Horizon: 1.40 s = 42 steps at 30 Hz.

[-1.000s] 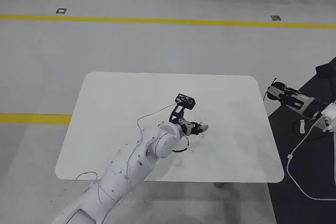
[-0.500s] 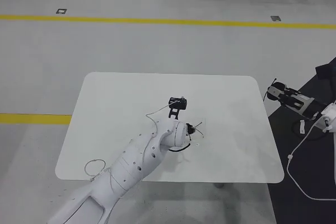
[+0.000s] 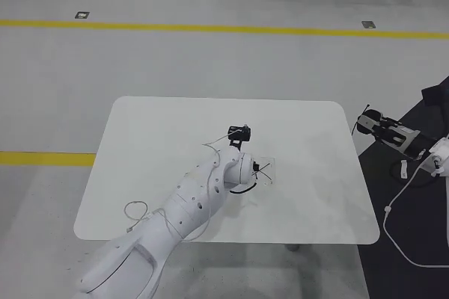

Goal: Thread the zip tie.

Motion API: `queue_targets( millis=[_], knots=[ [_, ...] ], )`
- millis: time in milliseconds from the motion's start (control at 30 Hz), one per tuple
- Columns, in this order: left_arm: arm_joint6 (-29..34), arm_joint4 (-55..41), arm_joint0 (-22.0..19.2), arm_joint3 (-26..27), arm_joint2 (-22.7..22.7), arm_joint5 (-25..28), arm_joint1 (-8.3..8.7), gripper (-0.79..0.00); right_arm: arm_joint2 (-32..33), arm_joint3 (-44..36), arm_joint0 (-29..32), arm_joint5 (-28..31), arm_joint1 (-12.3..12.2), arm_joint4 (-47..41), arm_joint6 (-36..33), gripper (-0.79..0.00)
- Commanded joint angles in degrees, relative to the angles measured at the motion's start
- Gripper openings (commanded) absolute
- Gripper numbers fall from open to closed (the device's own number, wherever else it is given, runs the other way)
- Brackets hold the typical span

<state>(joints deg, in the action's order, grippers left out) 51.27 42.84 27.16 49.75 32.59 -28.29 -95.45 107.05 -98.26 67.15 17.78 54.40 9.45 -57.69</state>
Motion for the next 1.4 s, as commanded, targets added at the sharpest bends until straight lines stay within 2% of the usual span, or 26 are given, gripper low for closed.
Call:
queue_targets(
  millis=[0,100,200,267,367,400,433,500,567,800,1000,1167,1367],
  knots=[
    [-0.32,-0.57,-0.46,-1.89,-0.31,0.55,-0.77,-0.225,0.0,0.0,0.0,0.0,0.0,0.0,0.0,-0.785],
    [-0.8,-1.35,-1.06,-4.31,-0.48,1.15,-1.77,-0.243,0.0,0.0,0.0,0.0,0.0,0.0,0.0,-0.785],
    [-1.16,-2.15,-1.39,-6.49,-0.75,2.5,-2.72,-0.372,0.0,0.0,0.0,0.0,0.0,0.0,0.0,-0.785],
    [-1.27,-2.35,-1.62,-7.84,-1.12,2.8,-3.42,-0.351,0.0,0.0,0.0,0.0,0.0,0.0,0.0,-0.785],
    [-1.65,-3.14,-1.95,-9.63,-1.33,3.53,-4.43,-0.413,0.0,0.0,0.0,0.0,0.0,0.0,0.0,-0.785],
    [-1.92,-3.33,-2.04,-10.14,-1.36,3.8,-4.74,-0.446,0.0,0.0,0.0,0.0,0.0,0.0,0.0,-0.785],
    [-2.06,-3.39,-2.23,-10.79,-1.38,3.9,-5.01,-0.526,0.0,0.0,0.0,0.0,0.0,0.0,0.0,-0.785],
    [-2.28,-3.54,-2.58,-11.84,-1.34,4.13,-5.49,-0.631,0.0,0.0,0.0,0.0,0.0,0.0,0.0,-0.785],
    [-2.46,-3.59,-2.87,-12.69,-1.26,4.41,-5.89,-0.785,0.0,0.0,0.0,0.0,0.0,0.0,0.0,-0.785],
    [-4.7,-2.68,-3.08,-14.26,-0.75,3.91,-6.78,-0.785,0.0,0.0,0.0,0.0,0.0,0.0,0.0,-0.785],
    [-4.1,-1.14,-3.4,-12.57,0.91,1.53,-6.28,-0.785,0.0,0.0,0.0,0.0,0.0,0.0,0.0,-0.785],
    [-0.53,3.39,-1.56,-6.9,1.87,-3.29,-4.67,-0.785,0.0,0.0,0.0,0.0,0.0,0.0,0.0,-0.785],
    [5.44,9.56,2.46,1.93,5.63,-7.38,-1.08,-0.785,0.0,0.0,0.0,0.0,0.0,0.0,0.0,-0.785]
  ],
)
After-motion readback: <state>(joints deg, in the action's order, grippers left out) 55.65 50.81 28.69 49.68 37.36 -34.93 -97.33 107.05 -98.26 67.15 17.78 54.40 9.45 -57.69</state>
